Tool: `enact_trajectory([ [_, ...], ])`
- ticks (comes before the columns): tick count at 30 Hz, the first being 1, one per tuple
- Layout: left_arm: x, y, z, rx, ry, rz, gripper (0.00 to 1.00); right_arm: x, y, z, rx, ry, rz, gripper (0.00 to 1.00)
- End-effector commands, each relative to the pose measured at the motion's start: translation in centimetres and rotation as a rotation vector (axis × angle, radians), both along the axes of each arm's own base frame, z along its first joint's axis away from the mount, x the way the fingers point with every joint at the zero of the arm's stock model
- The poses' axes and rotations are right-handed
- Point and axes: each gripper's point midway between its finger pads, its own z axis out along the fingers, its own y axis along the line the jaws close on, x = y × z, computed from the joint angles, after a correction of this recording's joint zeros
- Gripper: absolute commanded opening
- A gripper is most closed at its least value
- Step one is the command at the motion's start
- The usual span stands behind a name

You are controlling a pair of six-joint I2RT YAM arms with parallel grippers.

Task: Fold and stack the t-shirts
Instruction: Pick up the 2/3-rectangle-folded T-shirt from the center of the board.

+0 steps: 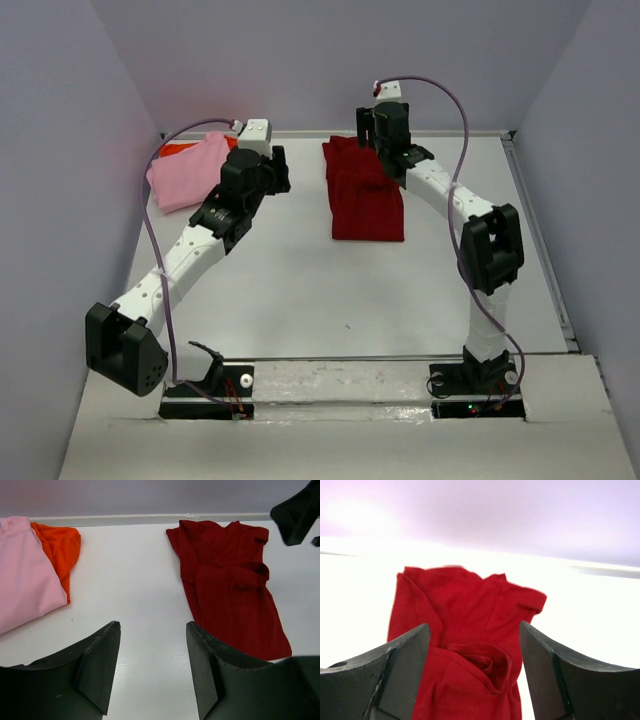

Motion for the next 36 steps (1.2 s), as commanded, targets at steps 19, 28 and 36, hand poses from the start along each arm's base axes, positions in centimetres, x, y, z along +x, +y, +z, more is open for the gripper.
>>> enact_trajectory([
  [19, -2.8, -11.0, -15.1, -0.501, 0.366, -0.369, 0.64, -21.5, -8.4, -8.9, 0.37, 0.283, -0.26, 0.75],
  [28, -3.6, -11.2, -19.1, -0.533, 0.415, -0.37, 0.64, -22.2, -6.4, -14.2, 0.439, 0.418, -0.242, 0.75],
  [36, -2.9, -11.8, -20.2, -0.556, 0.418, -0.375, 0.63, -21.1, -4.7, -17.6, 0.575, 0.504, -0.216, 0.73],
])
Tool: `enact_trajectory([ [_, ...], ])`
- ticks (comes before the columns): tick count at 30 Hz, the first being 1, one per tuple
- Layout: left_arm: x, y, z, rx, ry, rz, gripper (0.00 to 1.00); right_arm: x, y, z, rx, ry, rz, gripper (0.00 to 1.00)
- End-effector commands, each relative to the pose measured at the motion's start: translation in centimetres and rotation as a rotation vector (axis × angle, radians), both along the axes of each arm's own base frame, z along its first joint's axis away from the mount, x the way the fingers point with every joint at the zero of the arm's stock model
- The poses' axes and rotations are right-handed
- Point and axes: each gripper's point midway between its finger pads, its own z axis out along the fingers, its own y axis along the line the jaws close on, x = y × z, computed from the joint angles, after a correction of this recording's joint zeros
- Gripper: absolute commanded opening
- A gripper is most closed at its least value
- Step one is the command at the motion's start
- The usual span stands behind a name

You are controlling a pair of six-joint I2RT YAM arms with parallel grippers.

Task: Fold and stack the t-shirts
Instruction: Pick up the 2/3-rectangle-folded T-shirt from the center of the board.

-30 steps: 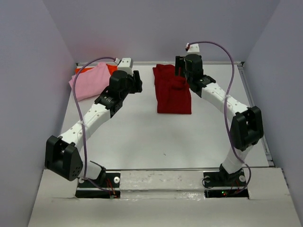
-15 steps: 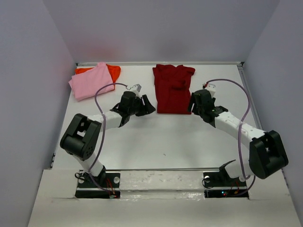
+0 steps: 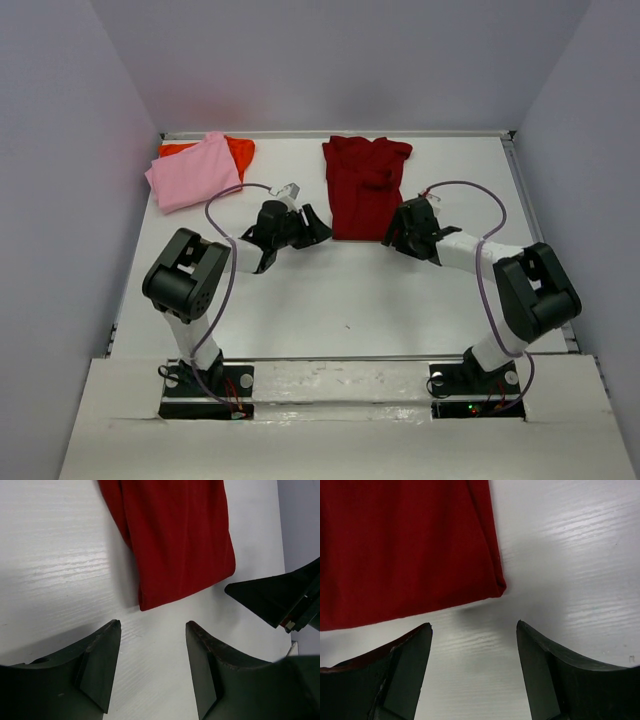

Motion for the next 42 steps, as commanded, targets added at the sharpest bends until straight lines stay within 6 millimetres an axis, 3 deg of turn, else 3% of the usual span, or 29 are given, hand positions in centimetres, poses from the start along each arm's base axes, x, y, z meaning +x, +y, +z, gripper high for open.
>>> enact_trajectory([
  [1, 0.9, -0.7, 1.3, -0.047, -0.064, -0.014, 0.63, 1.6, 0.8, -0.3, 0.126, -0.018, -0.036, 0.73],
  [23, 3.9, -2.4, -1.3, -0.01, -0.059, -0.043, 0.6, 4.2, -0.5, -0.6, 0.014, -0.044, -0.058, 0.69],
  [29, 4.3, -3.0, -2.0, -0.014, -0.049, -0.065, 0.52, 4.3, -0.6, -0.8, 0.0, -0.04, -0.059, 0.67],
  [30, 4.4, -3.1, -2.0, -0.016, -0.05, -0.067, 0.49, 4.4, -0.6, -1.0, -0.003, -0.037, -0.058, 0.66],
  [31, 4.4, -3.1, -2.2, -0.013, -0.046, -0.068, 0.38, 4.3, -0.7, -1.1, -0.007, -0.033, -0.058, 0.65],
  [32, 4.4, -3.1, -2.4, -0.013, -0.043, -0.069, 0.33, 4.3, -0.7, -1.1, -0.007, -0.034, -0.056, 0.65],
  [36, 4.1, -3.2, -2.5, -0.001, -0.046, -0.087, 0.0, 4.2, -0.7, -1.2, -0.009, -0.032, -0.049, 0.42],
  [37, 4.1, -3.1, -2.5, 0.0, -0.047, -0.086, 0.0, 4.3, -0.7, -1.0, -0.011, -0.035, -0.05, 0.14],
  [38, 4.1, -3.1, -2.4, 0.002, -0.045, -0.086, 0.0, 4.2, -0.7, -1.1, -0.01, -0.034, -0.051, 0.03],
  [42, 3.7, -3.0, -2.6, 0.004, -0.03, -0.088, 0.0, 3.6, -0.7, -1.2, -0.004, -0.026, -0.041, 0.0],
])
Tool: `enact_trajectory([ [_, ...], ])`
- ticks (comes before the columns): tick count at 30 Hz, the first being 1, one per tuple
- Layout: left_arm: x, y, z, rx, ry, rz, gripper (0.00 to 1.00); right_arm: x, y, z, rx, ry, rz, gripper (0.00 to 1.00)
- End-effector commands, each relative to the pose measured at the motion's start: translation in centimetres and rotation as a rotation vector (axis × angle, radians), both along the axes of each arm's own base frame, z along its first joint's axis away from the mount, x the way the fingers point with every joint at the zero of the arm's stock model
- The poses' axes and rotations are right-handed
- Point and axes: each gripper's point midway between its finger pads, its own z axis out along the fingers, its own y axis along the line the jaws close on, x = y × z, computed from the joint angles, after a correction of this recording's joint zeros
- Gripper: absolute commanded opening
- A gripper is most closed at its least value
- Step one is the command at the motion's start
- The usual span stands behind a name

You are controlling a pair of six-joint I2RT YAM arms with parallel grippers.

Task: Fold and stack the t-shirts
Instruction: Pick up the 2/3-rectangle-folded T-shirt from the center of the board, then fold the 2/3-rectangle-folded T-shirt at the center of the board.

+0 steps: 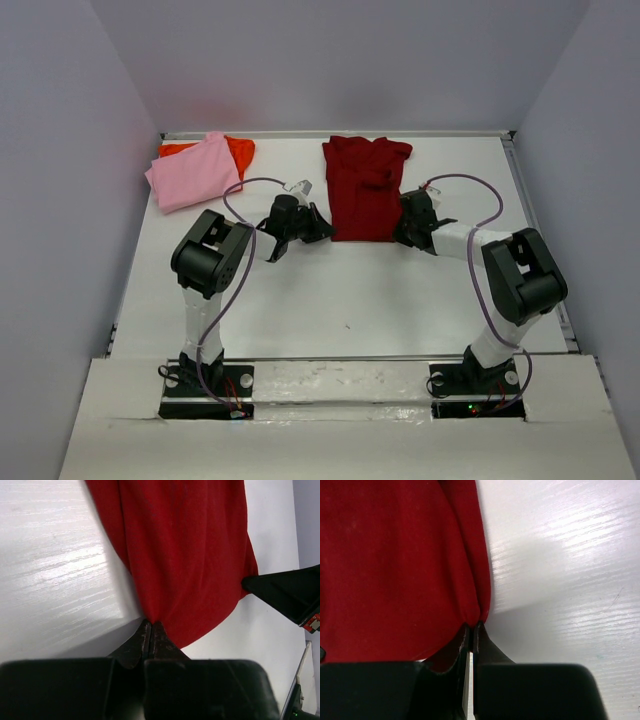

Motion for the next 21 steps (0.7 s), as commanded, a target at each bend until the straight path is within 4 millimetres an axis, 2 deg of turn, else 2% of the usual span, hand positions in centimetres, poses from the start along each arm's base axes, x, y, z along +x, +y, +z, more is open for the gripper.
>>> enact_trajectory([
  [1, 0.3, -0.2, 1.3, -0.003, -0.037, -0.02, 0.0, -0.1, -0.1, 0.1, 0.002, -0.01, 0.003, 0.0],
  [3, -0.1, -0.1, 1.2, -0.004, -0.025, -0.017, 0.0, -0.5, 0.2, 0.4, 0.024, -0.01, 0.015, 0.0],
  [5, -1.0, 0.1, 1.3, -0.008, -0.012, -0.017, 0.0, -1.3, 0.6, 0.2, 0.052, 0.007, 0.034, 0.0],
  [6, -1.8, 0.3, 1.5, -0.006, -0.011, -0.02, 0.0, -1.6, 0.7, 0.8, 0.066, -0.003, 0.039, 0.0],
  [7, -2.2, 0.5, 1.7, -0.003, -0.013, -0.022, 0.0, -2.5, 0.7, 0.4, 0.073, 0.013, 0.05, 0.0],
  [9, -3.5, 1.1, 2.2, 0.005, -0.015, -0.015, 0.0, -3.3, 0.7, 1.6, 0.095, -0.011, 0.06, 0.0],
  [11, -4.5, 1.5, 2.3, 0.008, -0.007, -0.016, 0.0, -4.9, 0.4, 1.5, 0.106, -0.002, 0.068, 0.0],
  [12, -5.6, 1.9, 1.9, 0.017, 0.009, -0.019, 0.0, -5.3, 0.3, 1.9, 0.117, -0.008, 0.074, 0.0],
  [13, -6.2, 1.9, 3.0, 0.007, -0.012, -0.026, 0.0, -6.0, 0.8, 3.2, 0.147, -0.032, 0.093, 0.0],
  [15, -8.1, 2.9, 2.2, 0.03, 0.011, -0.014, 0.0, -7.6, 0.5, 3.3, 0.162, -0.026, 0.098, 0.0],
  [16, -9.0, 2.6, 3.5, 0.017, -0.018, -0.024, 0.0, -8.3, 0.3, 3.5, 0.166, -0.021, 0.097, 0.0],
  [17, -9.8, 2.7, 3.6, 0.02, -0.017, -0.027, 0.0, -8.9, 0.2, 4.9, 0.176, -0.059, 0.098, 0.0],
  [18, -10.8, 3.0, 4.1, 0.019, -0.029, -0.025, 0.0, -10.1, -0.5, 4.4, 0.161, -0.037, 0.089, 0.0],
  [19, -12.0, 2.5, 4.4, 0.021, -0.033, -0.041, 0.0, -10.6, -0.8, 5.9, 0.176, -0.084, 0.086, 0.0],
  [21, -13.7, 2.7, 5.1, 0.017, -0.042, -0.031, 0.0, -12.3, -1.5, 5.5, 0.177, -0.064, 0.081, 0.0],
])
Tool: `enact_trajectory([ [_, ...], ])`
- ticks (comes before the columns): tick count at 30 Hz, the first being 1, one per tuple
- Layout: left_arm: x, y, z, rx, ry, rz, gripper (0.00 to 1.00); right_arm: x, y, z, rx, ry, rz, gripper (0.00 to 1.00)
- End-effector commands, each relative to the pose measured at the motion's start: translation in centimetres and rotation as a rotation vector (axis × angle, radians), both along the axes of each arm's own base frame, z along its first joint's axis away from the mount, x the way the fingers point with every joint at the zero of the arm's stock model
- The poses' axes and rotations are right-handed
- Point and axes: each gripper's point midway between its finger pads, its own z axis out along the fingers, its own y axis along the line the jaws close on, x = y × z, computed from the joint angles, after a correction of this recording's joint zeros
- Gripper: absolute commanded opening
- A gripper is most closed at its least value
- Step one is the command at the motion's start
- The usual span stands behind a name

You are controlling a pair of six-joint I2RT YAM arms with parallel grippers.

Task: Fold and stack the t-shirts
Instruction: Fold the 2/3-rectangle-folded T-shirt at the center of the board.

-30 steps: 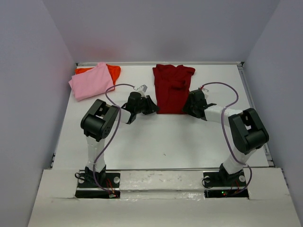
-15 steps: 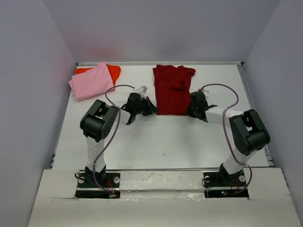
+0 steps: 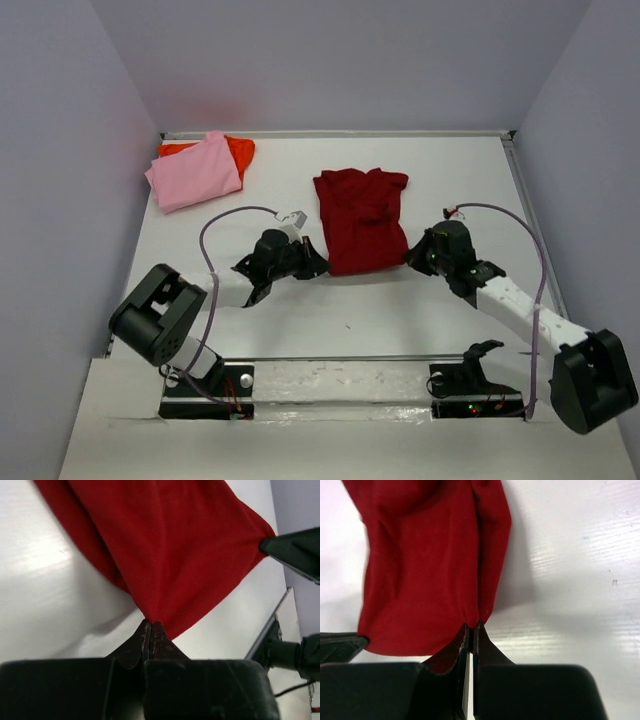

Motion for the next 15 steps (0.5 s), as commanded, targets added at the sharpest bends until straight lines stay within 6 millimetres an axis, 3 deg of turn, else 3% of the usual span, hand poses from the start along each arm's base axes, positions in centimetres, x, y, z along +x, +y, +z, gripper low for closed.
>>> enact_trajectory([
  [1, -3.0, -0.1, 1.6, 0.001, -0.041, 0.008, 0.0, -3.3, -1.5, 0.1, 0.005, 0.028, -0.023, 0.0],
  [5, -4.9, 0.0, 3.2, -0.027, -0.069, 0.014, 0.0, -5.4, -2.1, 1.5, 0.042, 0.003, -0.03, 0.0],
  [7, -4.6, 0.3, 4.7, -0.028, -0.109, 0.035, 0.0, -5.7, -2.5, 2.6, 0.047, -0.028, -0.039, 0.0],
  [11, -2.9, 0.7, 6.2, 0.061, -0.154, 0.064, 0.0, -4.7, -2.3, 4.8, 0.043, -0.073, -0.037, 0.0],
  [12, -2.0, 0.3, 7.7, 0.058, -0.184, 0.075, 0.0, -4.2, -2.2, 5.3, 0.04, -0.083, -0.038, 0.0],
  [13, -1.6, 0.2, 7.6, 0.078, -0.186, 0.076, 0.0, -3.7, -2.2, 5.1, 0.021, -0.071, -0.034, 0.0],
  [14, -1.2, 0.1, 8.0, 0.09, -0.197, 0.078, 0.0, -3.1, -2.0, 6.1, 0.021, -0.095, -0.034, 0.0],
  [15, -0.5, -0.3, 9.1, 0.077, -0.219, 0.084, 0.0, -2.6, -2.0, 6.4, 0.018, -0.104, -0.039, 0.0],
])
